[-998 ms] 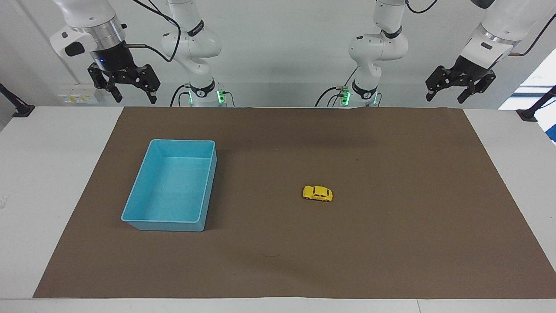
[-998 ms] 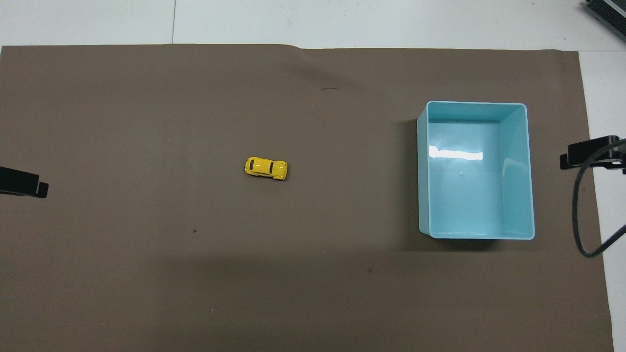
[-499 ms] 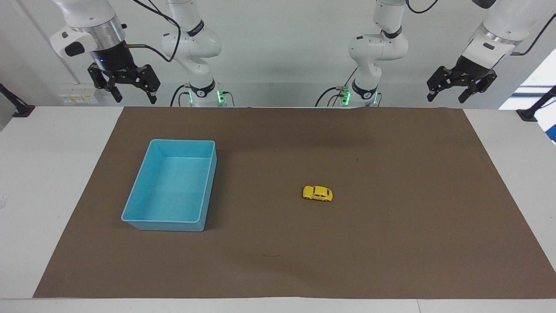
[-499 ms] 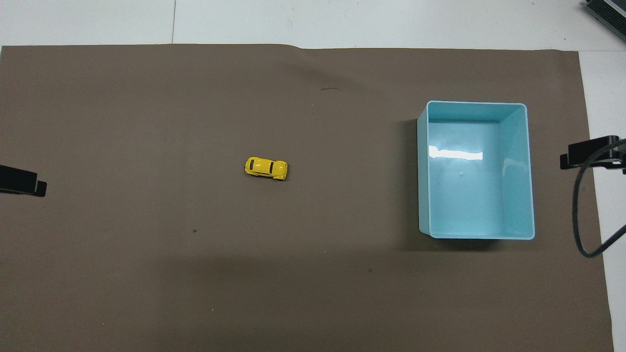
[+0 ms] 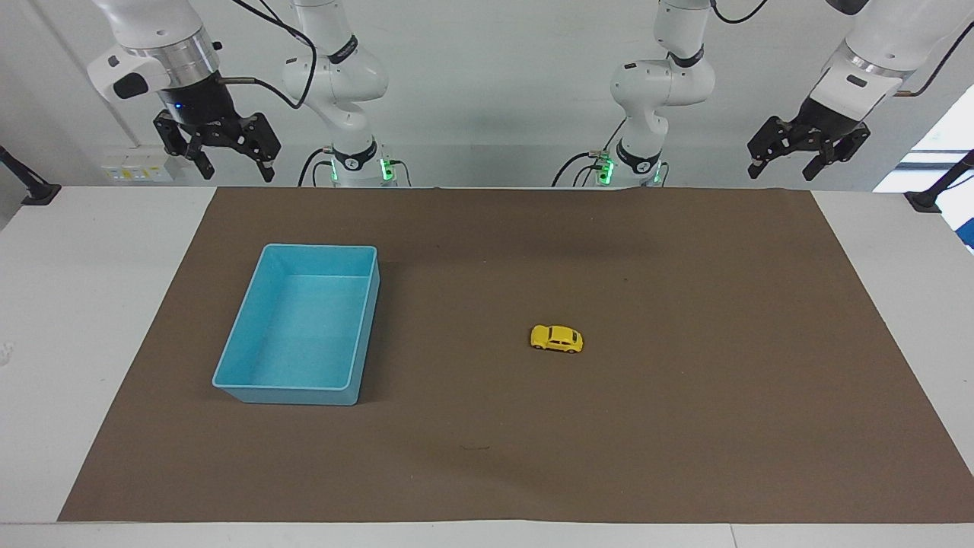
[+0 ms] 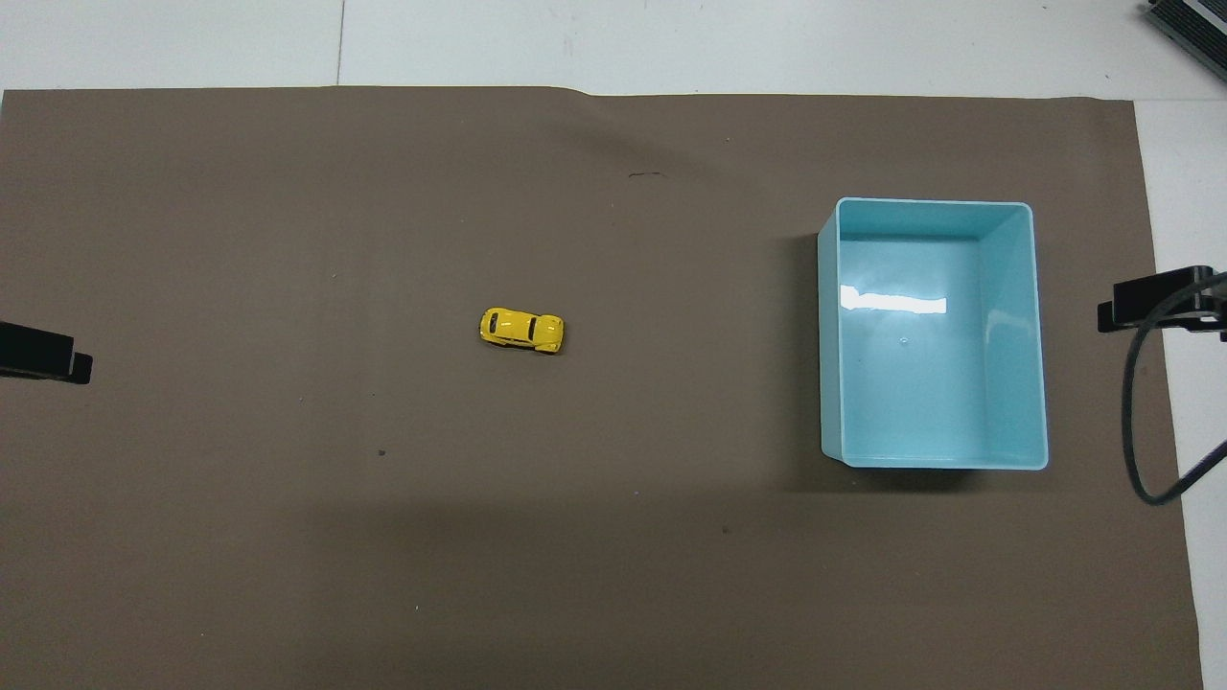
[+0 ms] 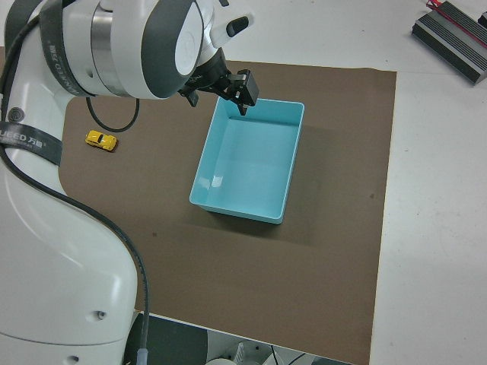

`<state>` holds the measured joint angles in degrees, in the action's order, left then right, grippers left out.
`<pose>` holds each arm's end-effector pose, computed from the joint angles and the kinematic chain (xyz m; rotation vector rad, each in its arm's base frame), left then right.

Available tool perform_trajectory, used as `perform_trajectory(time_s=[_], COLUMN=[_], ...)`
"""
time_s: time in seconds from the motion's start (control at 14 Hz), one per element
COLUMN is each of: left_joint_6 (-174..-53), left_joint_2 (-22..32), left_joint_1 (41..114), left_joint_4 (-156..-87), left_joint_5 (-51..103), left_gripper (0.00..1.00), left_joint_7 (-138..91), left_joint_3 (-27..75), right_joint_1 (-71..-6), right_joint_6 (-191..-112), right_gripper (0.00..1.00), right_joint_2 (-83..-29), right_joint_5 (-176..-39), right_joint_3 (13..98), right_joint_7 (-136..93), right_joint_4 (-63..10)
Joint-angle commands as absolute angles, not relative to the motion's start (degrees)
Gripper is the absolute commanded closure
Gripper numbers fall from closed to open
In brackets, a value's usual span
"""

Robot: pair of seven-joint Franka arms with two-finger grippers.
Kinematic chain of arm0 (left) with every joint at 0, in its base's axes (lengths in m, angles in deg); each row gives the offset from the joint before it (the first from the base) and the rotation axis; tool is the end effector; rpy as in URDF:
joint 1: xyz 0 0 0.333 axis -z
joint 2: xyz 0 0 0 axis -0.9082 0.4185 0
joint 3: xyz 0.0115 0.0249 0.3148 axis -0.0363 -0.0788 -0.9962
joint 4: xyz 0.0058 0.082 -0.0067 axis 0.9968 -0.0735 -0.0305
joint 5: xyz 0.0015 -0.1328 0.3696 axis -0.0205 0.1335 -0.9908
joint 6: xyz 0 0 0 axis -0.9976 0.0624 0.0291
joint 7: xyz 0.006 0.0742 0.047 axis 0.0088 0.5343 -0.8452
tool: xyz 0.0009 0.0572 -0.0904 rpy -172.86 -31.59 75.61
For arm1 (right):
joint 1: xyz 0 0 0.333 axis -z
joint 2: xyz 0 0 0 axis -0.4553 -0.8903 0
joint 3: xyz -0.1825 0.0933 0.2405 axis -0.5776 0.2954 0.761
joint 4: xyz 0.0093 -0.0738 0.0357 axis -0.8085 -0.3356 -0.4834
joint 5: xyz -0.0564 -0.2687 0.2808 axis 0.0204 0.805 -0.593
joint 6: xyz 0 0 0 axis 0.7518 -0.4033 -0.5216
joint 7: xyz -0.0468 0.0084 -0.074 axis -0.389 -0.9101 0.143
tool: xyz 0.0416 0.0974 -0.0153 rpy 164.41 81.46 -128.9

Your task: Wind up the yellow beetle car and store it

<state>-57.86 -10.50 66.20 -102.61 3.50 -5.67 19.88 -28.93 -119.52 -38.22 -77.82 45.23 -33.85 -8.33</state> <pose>0.5104 -0.0074 0.6617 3.0882 -0.0859 -0.0609 0.5331 -0.0098 0.6763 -3.1251 0.1472 -0.0556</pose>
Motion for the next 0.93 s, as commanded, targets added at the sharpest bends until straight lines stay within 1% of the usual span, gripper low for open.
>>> perform_trajectory(time_s=[0.0,0.86], left_joint_6=[-58.73,-57.93], left_joint_2=[-11.31,-11.4], left_joint_1=[66.14,66.05], left_joint_4=[-103.19,-103.19], left_joint_5=[2.49,2.49], left_gripper=[0.0,0.0], left_joint_7=[-6.11,-6.02], left_joint_3=[20.07,20.07], right_joint_1=[-28.32,-28.32], right_joint_6=[-119.37,-119.37], right_gripper=[0.0,0.0], right_joint_2=[-37.63,-37.63], right_joint_5=[-78.67,-78.67], right_joint_3=[45.45,45.45], right_joint_7=[-34.06,-34.06], right_joint_4=[-8.63,-8.63])
